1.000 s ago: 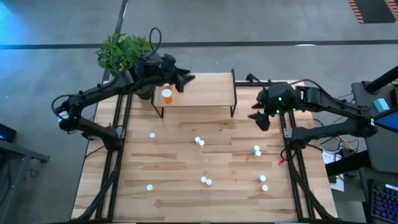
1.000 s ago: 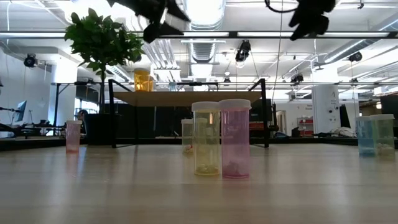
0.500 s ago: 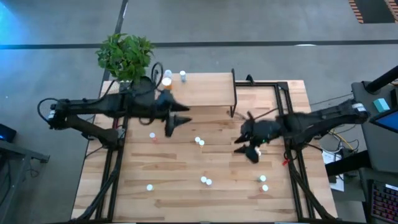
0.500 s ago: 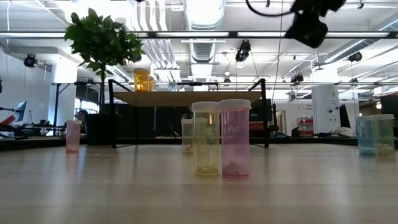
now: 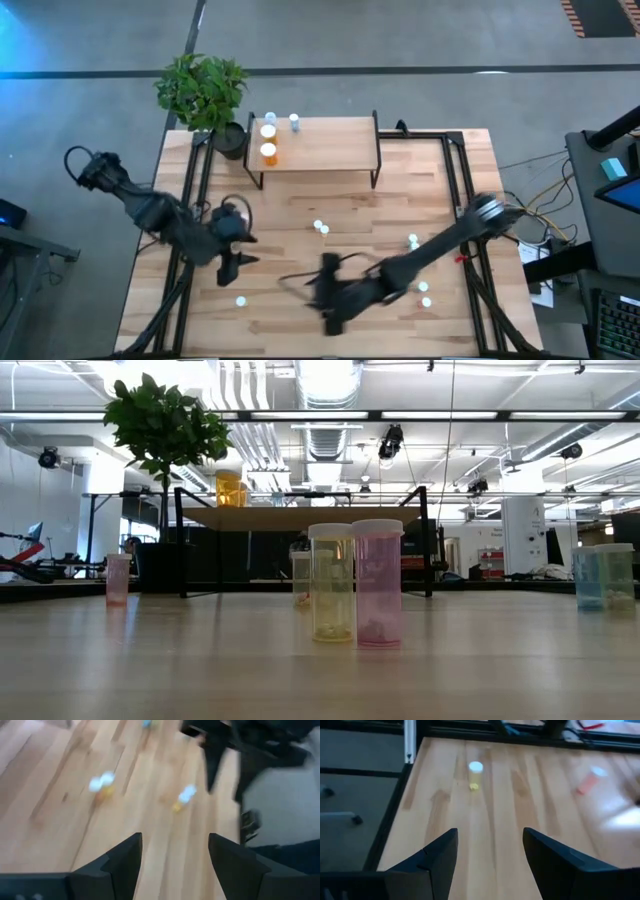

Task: Pick and place medicine bottles onto shelf by color
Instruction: Put the yellow pill bottle on the shelf

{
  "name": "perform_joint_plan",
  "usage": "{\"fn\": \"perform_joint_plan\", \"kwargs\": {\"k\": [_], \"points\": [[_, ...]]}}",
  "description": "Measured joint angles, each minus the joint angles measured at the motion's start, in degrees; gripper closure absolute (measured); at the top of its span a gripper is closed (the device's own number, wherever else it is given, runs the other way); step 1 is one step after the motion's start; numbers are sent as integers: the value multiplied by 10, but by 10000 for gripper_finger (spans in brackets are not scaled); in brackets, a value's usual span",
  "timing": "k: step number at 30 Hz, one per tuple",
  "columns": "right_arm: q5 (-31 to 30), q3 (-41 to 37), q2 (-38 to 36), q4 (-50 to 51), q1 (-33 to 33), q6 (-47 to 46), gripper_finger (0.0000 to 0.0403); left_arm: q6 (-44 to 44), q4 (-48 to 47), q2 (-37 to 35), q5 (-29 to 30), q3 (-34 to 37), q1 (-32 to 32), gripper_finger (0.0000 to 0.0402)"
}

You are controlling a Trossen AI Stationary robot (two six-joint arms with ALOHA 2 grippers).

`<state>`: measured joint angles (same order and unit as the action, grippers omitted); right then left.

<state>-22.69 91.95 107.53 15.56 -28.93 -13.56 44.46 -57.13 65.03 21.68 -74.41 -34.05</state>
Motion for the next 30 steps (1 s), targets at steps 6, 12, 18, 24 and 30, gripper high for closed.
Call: {"fn": "perform_joint_plan", "kwargs": {"k": [6,12,18,24,30], "points": [[8,264,224,3,31,4,187,136,-118,23,-3,0,-72,190],[93,410,378,-45,67,-13,150,248,-240,39,-3,0,-110,190],[107,339,383,-117,87,-52,113,286,-255,43,-7,6,-135,190],[178,354,440,-204,98,45,123,286,-255,45,-15,10,-136,190],[197,432,517,-251,104,29,148,287,-254,45,-67,33,-138,190]]}}
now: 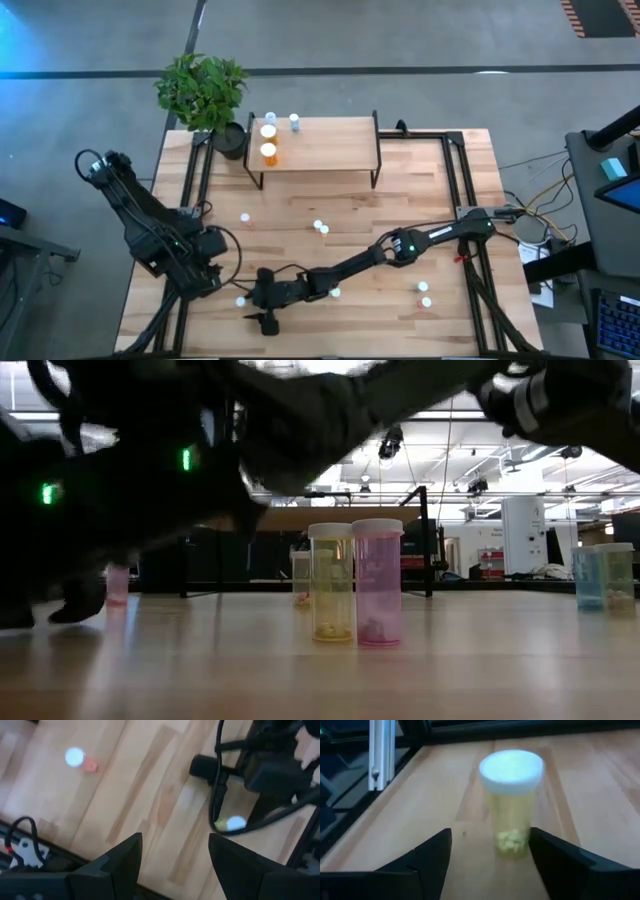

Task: Pick and place medicine bottles onto shelf by color
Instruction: Put the yellow pill bottle on the shelf

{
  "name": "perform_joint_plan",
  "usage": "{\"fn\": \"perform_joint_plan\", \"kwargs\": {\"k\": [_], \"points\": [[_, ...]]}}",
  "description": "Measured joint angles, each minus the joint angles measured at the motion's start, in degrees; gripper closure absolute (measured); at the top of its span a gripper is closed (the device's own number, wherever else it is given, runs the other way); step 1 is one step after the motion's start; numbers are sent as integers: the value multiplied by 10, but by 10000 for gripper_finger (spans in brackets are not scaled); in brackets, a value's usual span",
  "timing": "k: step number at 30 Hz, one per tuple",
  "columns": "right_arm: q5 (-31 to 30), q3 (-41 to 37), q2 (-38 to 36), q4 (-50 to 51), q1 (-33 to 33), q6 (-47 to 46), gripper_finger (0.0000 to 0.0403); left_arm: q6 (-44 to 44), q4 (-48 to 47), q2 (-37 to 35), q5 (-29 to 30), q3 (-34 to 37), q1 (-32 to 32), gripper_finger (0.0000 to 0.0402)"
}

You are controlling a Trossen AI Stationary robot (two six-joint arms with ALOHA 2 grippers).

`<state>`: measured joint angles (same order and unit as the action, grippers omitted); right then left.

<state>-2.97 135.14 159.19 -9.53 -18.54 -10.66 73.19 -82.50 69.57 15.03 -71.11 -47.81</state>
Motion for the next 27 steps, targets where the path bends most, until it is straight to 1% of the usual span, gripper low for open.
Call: {"fn": "perform_joint_plan", "kwargs": {"k": [1,3,8,11,16,19,21,23,25,27], "points": [[-6,-10,1,-27,-1,1,154,0,0,1,-9,4,0,190],[-19,-11,9,-51,-1,-6,164,1,4,4,-25,10,0,190],[-27,-11,7,-37,-1,2,199,0,5,17,-43,10,0,190],[-26,-12,4,-32,-1,15,232,0,5,17,-45,10,0,190],[-26,-13,-3,-27,1,13,297,1,5,17,-45,9,1,190],[-32,-13,-9,-18,4,10,323,1,5,17,-45,9,1,190],[-32,-7,-12,-14,6,0,328,7,5,17,-44,9,1,190],[-33,-5,-20,-3,7,-2,326,15,5,16,-41,9,1,190],[-32,-5,-42,23,8,2,315,16,5,16,-41,7,1,190],[-31,-5,-75,75,8,5,304,16,5,16,-41,4,1,190]]}}
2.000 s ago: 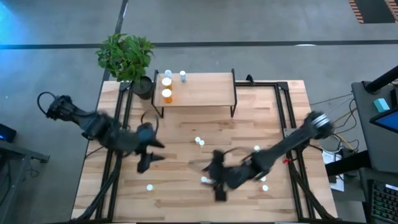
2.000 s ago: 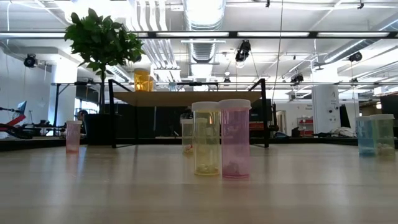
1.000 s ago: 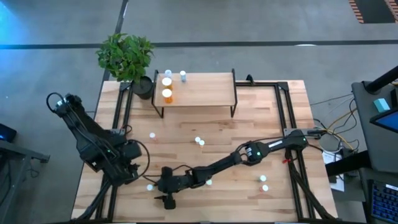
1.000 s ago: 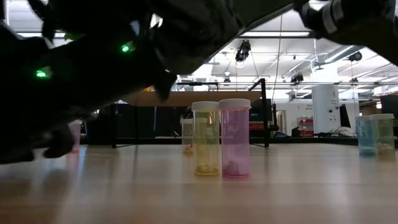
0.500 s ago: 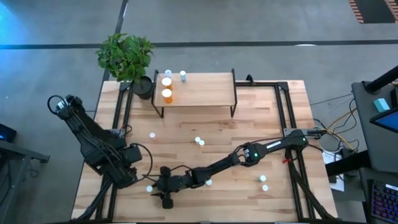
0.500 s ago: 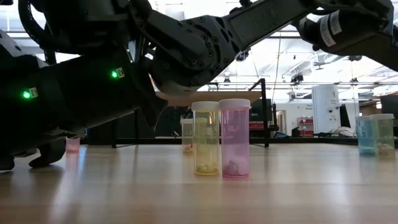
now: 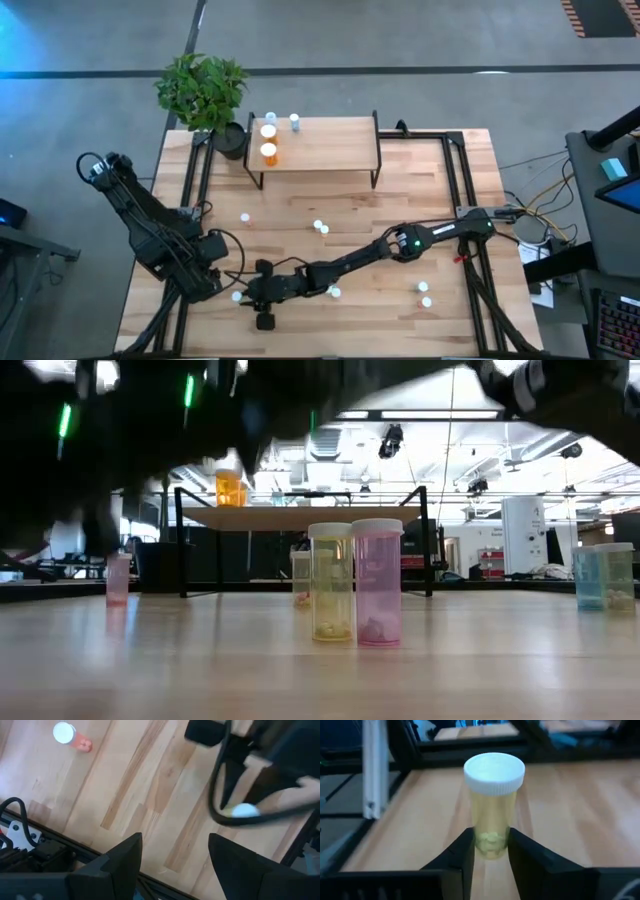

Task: Pick and place medicine bottles onto shelf by color
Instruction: Put the yellow pill bottle on the shelf

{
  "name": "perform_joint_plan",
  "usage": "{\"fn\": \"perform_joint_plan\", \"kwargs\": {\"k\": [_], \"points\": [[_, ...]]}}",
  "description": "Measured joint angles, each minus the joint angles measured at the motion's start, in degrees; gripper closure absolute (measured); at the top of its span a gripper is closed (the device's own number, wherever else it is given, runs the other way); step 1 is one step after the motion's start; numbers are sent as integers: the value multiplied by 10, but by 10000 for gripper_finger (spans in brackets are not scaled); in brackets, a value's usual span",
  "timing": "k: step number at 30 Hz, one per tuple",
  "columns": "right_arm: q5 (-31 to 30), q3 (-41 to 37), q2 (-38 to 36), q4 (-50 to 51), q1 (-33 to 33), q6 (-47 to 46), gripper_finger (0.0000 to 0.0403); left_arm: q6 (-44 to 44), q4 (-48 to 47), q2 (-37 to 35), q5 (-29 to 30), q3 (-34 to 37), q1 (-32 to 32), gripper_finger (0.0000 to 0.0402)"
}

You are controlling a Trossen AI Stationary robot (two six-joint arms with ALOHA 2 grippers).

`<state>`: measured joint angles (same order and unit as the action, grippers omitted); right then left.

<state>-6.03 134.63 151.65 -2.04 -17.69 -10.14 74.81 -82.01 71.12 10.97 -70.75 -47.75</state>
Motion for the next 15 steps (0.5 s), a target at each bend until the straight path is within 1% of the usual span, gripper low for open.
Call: {"fn": "perform_joint_plan", "kwargs": {"k": [2,4,6,9,12,15], "points": [[0,2,-37,65,2,13,300,0,0,0,4,-6,0,190],[0,3,-72,142,4,42,300,0,-1,-1,20,-16,2,190],[-1,3,-101,228,5,87,304,-1,0,-4,50,-28,5,190],[5,0,-132,341,9,132,310,-1,0,-14,109,-45,17,190],[50,-3,-161,421,23,155,311,-1,2,-24,167,-64,32,190],[110,-14,-190,466,49,168,307,-1,6,-30,209,-79,47,190]]}}
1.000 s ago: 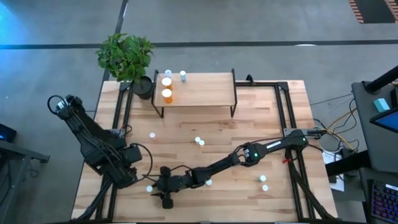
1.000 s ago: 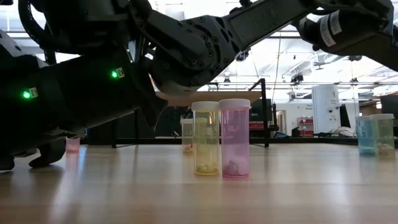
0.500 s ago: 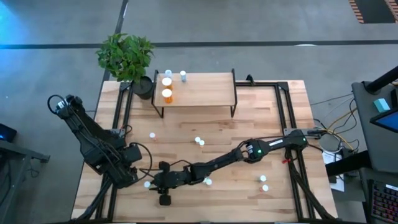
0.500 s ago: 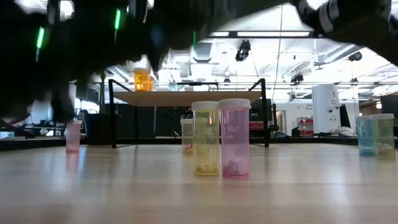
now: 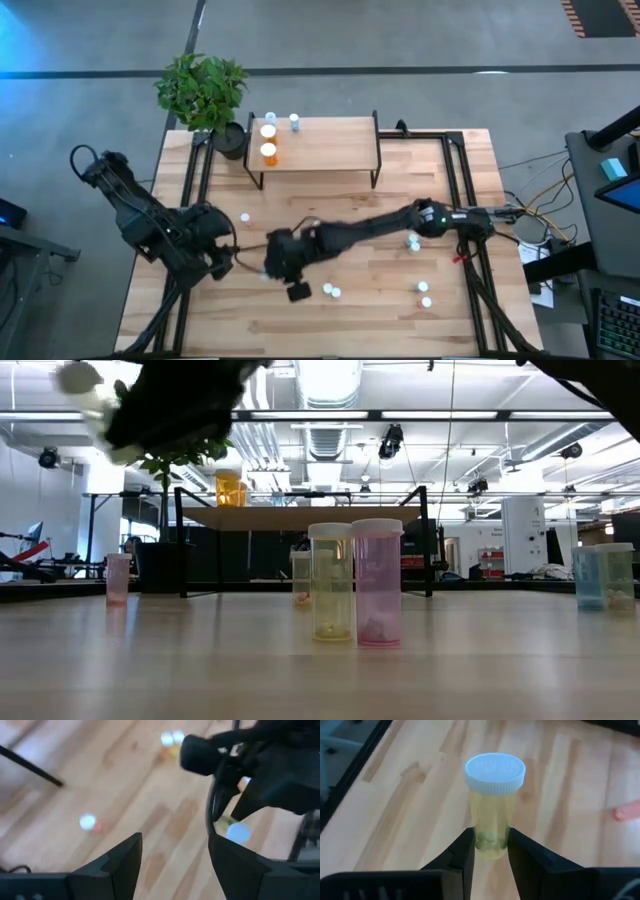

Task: Pick and place medicine bottles onto shelf by color
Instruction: Put the yellow pill bottle on the shelf

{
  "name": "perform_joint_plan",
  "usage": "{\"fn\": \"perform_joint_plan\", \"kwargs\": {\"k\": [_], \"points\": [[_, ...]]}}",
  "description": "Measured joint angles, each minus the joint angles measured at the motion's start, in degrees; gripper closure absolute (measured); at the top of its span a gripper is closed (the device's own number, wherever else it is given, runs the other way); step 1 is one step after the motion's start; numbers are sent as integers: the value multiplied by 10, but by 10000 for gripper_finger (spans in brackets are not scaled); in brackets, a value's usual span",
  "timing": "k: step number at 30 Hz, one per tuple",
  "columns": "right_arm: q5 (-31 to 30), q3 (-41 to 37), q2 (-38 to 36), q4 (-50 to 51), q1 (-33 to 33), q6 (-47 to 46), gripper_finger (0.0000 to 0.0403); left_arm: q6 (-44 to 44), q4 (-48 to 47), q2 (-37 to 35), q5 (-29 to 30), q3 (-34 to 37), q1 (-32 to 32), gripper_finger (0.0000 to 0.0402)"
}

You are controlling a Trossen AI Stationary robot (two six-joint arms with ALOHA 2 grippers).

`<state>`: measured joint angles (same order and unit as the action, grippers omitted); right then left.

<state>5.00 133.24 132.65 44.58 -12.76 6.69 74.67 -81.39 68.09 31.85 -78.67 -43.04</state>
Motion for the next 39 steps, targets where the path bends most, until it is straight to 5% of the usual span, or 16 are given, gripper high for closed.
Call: {"fn": "perform_joint_plan", "kwargs": {"k": [9,15,20,24,32,39], "points": [[47,-196,-176,-8,61,58,307,-27,11,-5,142,-19,44,190],[59,-404,-340,-154,105,36,307,-153,179,-1,213,-16,115,190],[43,-541,-447,-276,133,-11,307,-473,461,28,170,-4,193,190],[3,-610,-517,-309,140,-1,307,-624,617,58,109,-5,251,190],[-19,-685,-626,-329,150,-1,307,-621,679,117,10,-13,327,183],[-55,-719,-645,-339,163,-12,307,-640,700,180,-38,-41,354,141]]}}
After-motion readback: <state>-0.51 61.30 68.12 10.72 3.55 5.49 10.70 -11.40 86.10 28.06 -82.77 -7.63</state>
